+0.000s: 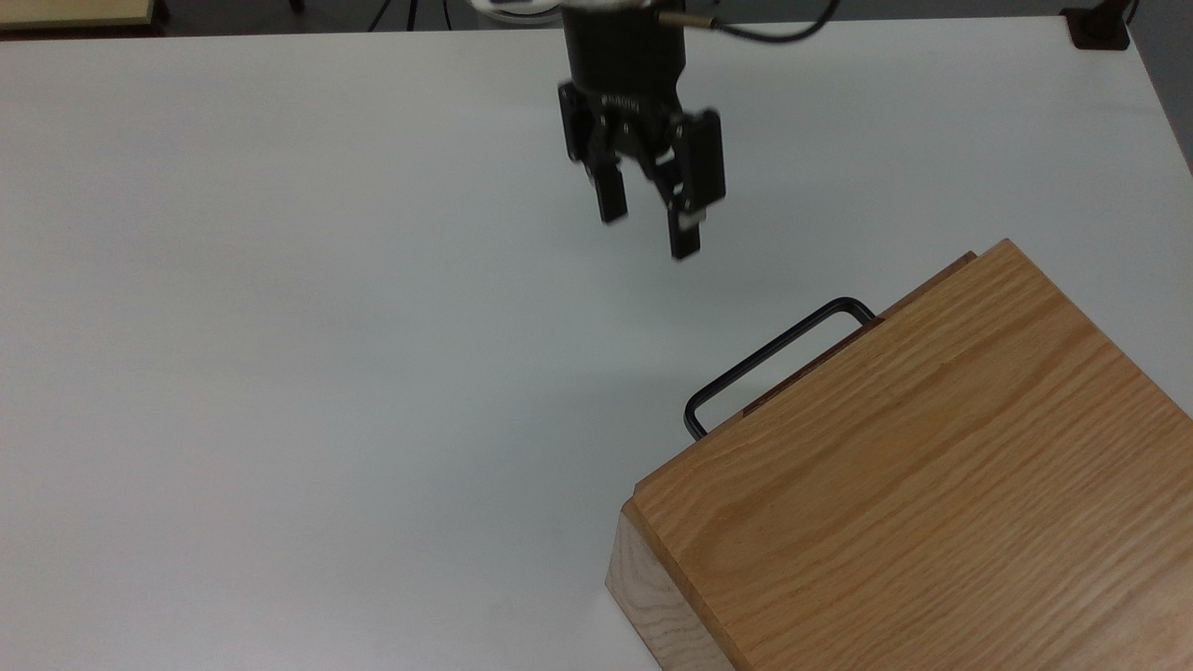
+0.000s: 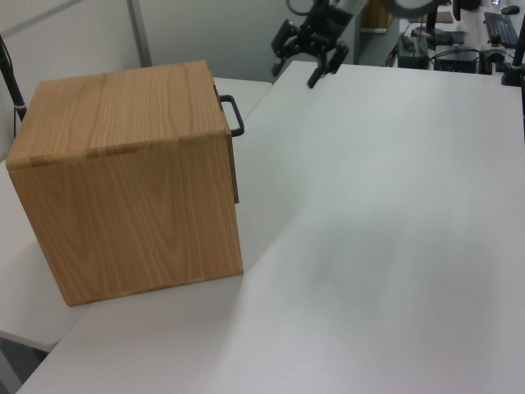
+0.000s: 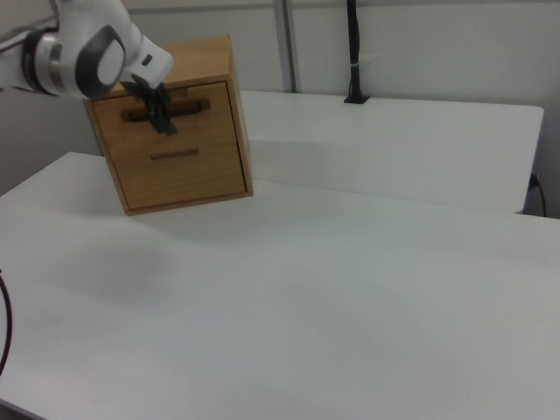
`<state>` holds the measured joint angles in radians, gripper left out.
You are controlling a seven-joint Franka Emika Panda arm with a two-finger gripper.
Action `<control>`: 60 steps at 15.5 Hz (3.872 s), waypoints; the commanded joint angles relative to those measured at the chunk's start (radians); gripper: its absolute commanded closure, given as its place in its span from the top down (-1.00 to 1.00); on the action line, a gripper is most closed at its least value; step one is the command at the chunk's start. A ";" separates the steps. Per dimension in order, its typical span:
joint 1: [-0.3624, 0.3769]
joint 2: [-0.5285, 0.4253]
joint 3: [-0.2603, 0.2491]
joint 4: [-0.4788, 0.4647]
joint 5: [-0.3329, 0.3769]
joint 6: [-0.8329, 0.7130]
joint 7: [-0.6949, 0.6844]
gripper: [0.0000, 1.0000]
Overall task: Open the drawer by sliding it
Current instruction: 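Lower the gripper toward the black bar handle of the drawer, then close the gripper around the black bar handle, then pull the handle away from the cabinet, sliding the drawer out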
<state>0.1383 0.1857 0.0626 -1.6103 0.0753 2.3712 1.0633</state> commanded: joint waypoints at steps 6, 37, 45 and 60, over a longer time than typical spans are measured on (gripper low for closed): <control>0.000 0.204 0.074 0.099 0.046 0.266 0.178 -0.27; -0.166 0.083 0.194 0.004 0.054 0.027 0.035 -0.96; -0.238 -0.075 0.194 -0.092 0.052 -0.272 -0.126 -0.94; -0.316 -0.133 0.194 -0.117 0.054 -0.457 -0.283 0.81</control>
<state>-0.1565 0.1044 0.2468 -1.6880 0.1176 1.9387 0.8103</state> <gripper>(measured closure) 0.617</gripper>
